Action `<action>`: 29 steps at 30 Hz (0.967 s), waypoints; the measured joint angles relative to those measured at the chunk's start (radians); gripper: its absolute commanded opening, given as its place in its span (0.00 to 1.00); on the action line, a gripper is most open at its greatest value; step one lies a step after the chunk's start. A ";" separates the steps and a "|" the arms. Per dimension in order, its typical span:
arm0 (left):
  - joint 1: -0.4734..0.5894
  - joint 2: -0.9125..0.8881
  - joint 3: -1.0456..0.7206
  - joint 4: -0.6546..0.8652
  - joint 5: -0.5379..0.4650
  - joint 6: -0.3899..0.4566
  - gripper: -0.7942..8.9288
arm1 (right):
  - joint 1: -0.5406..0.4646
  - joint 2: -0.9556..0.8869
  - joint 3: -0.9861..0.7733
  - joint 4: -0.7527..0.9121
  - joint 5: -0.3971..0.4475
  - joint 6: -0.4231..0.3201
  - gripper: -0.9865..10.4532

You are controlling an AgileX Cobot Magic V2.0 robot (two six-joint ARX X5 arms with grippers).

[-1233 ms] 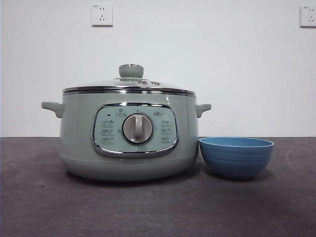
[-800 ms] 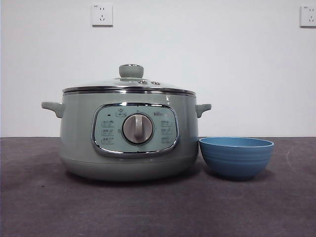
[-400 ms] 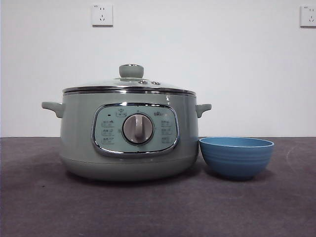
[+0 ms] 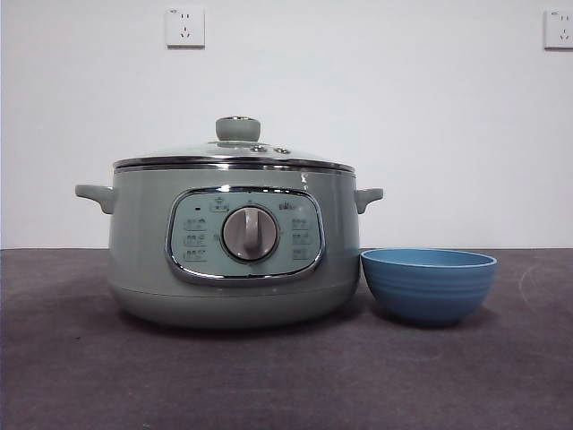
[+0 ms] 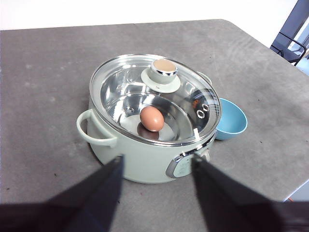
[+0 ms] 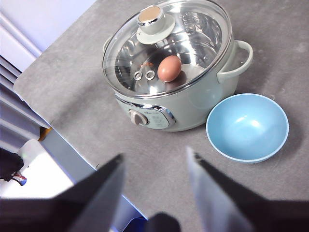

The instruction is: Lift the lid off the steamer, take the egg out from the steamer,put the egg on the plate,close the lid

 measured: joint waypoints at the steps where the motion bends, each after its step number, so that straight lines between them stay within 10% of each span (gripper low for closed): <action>1: 0.000 0.004 0.000 0.005 0.000 0.000 0.63 | 0.000 0.000 0.000 0.000 0.000 0.000 0.61; 17: -0.167 0.323 0.195 0.150 -0.005 -0.002 0.63 | 0.000 0.014 0.000 0.006 0.001 0.003 0.61; 29: -0.403 0.689 0.274 0.461 -0.234 0.029 0.63 | 0.000 0.016 0.000 0.006 0.001 0.003 0.61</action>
